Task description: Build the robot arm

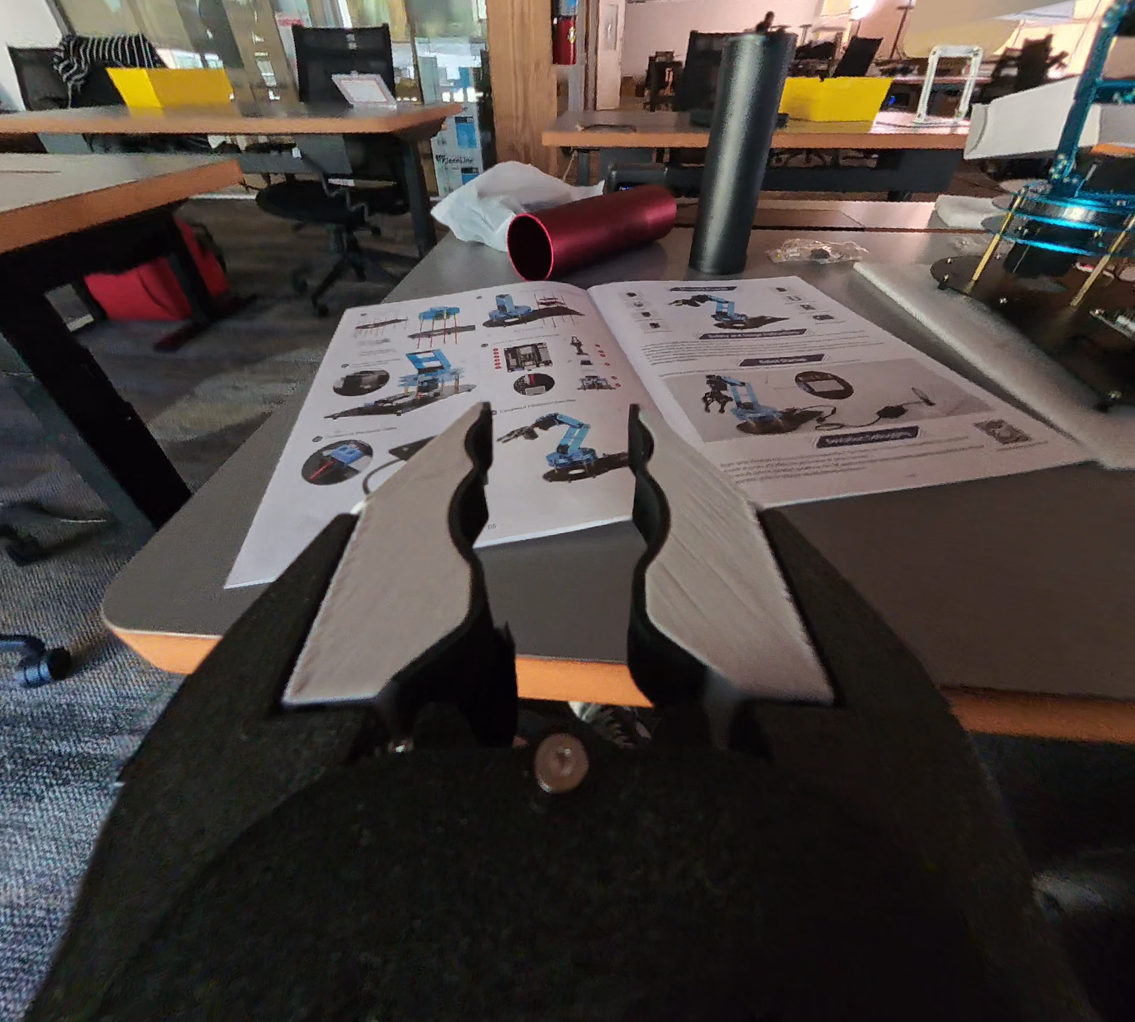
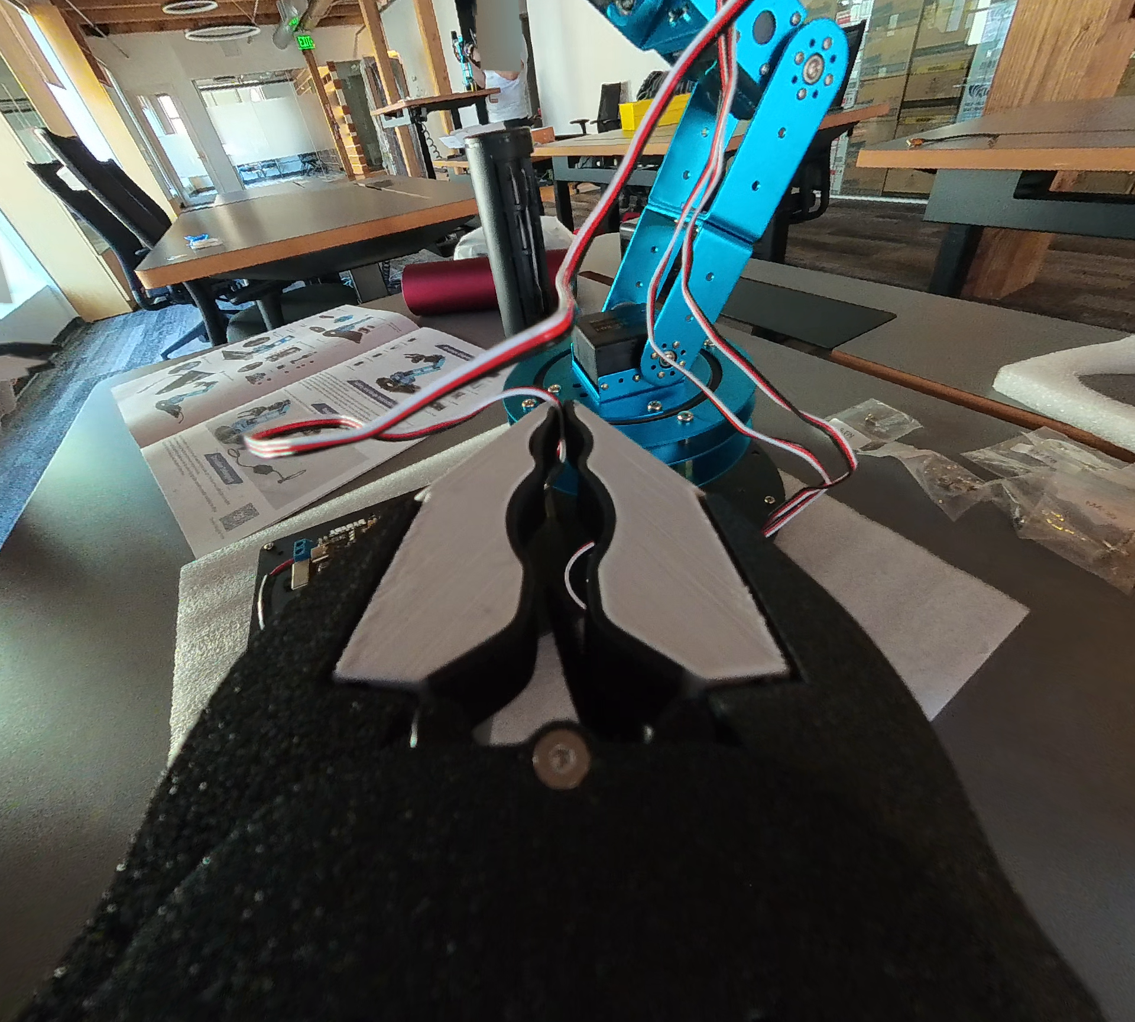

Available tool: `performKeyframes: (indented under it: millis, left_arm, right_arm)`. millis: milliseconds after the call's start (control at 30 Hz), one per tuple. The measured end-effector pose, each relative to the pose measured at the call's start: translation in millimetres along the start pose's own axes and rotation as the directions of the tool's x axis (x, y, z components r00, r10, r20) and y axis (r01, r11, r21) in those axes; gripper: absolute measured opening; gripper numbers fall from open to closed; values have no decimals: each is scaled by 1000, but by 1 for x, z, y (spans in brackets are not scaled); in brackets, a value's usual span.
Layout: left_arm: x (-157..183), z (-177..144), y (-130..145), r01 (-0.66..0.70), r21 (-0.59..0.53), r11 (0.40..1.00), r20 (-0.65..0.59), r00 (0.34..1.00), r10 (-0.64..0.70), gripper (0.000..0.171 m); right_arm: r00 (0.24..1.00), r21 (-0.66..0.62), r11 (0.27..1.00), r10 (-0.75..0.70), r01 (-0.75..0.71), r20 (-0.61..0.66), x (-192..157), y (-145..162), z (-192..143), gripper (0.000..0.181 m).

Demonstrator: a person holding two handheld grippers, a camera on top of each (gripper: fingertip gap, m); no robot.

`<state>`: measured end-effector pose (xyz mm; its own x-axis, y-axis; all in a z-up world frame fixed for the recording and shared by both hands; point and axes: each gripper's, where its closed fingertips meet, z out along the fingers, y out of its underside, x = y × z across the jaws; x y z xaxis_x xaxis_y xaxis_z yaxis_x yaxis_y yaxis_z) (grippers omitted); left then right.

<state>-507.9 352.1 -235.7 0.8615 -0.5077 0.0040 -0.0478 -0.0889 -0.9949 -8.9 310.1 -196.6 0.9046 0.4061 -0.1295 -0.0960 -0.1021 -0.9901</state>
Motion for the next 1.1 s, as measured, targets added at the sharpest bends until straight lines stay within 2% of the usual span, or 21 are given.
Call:
performKeyframes:
  millis: [67, 200, 500, 600, 833, 1100]
  left_arm:
    - [0, 0, 8, 0, 1, 1000, -12, 1000, 0, 44]
    - [8, 1, 12, 83, 19, 996, -73, 994, -82, 43]
    - [13, 13, 12, 32, 47, 998, -71, 997, -28, 43]
    - [4, 15, 14, 47, 43, 998, -63, 997, -44, 43]
    - [-17, 16, 18, 174, 42, 984, -64, 983, -171, 43]
    - [-4, 16, 20, 52, 39, 998, -52, 997, -50, 42]
  right_arm:
    - [1000, -4, 1000, 3, -3, -2, 0, 1, 0, 0]
    - [1000, -1, 1000, 4, -4, -4, -1, 1, -2, 0]
    - [999, 2, 1000, -26, 27, -30, -3, -3, -10, 0]
    - [998, -3, 999, -41, 41, -44, -1, -3, -11, 0]
    - [997, -17, 999, -46, 45, -56, 1, -2, -12, 0]
    - [997, -41, 997, -62, 60, -49, -2, 2, -9, 0]
